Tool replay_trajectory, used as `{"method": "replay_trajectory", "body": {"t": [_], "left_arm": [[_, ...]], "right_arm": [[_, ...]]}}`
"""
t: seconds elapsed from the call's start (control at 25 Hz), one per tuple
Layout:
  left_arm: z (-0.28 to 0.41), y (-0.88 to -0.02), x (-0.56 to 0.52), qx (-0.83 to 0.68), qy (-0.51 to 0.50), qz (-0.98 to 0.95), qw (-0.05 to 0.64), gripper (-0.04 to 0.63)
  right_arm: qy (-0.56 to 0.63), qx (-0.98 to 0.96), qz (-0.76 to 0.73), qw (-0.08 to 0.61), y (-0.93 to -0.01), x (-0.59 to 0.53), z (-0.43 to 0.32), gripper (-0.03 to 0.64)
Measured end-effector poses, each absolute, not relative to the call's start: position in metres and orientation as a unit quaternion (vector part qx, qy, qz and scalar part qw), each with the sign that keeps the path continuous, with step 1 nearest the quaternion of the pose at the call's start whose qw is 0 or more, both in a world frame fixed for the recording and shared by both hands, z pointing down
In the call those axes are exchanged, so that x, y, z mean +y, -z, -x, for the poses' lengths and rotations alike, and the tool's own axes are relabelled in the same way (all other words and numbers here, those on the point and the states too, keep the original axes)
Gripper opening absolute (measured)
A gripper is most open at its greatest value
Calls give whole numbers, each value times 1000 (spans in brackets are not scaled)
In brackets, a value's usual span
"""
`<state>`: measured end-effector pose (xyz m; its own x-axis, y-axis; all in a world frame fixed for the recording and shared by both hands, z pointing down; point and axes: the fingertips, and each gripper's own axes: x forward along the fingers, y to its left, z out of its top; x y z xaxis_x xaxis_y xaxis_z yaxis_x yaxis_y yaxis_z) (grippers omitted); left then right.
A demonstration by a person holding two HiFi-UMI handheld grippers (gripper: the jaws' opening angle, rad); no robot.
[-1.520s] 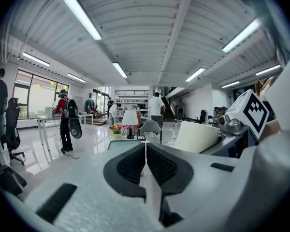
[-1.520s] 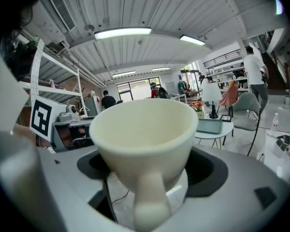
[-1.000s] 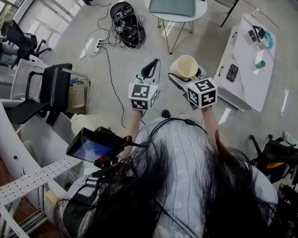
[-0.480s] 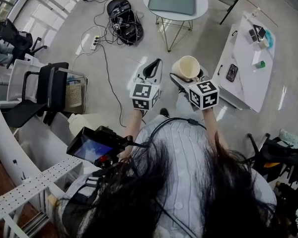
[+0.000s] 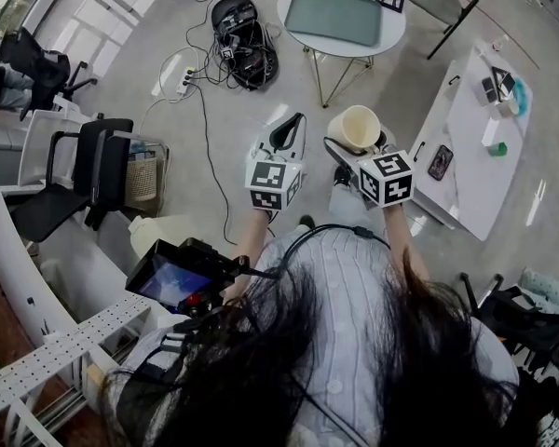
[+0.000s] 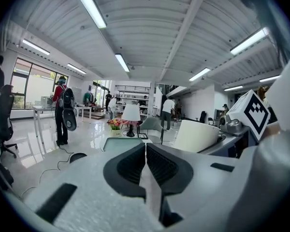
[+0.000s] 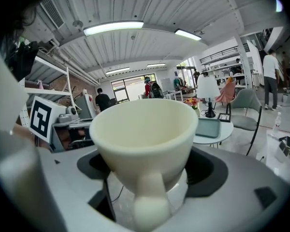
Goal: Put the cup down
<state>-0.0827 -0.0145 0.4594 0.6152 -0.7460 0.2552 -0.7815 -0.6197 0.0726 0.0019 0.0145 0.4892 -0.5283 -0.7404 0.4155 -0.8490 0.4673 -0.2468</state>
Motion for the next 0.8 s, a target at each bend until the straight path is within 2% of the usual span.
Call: {"method": "replay_trajectory", "body": {"t": [0.28, 0.8], "left_arm": [[44, -451, -75, -456, -70, -880, 118, 18], [0, -459, -136, -491, -92, -858, 121, 18]], "right_arm": [[-216, -863, -439, 128, -489, -47, -32, 428], [-232, -880, -396, 120, -499, -111, -75, 428]]}}
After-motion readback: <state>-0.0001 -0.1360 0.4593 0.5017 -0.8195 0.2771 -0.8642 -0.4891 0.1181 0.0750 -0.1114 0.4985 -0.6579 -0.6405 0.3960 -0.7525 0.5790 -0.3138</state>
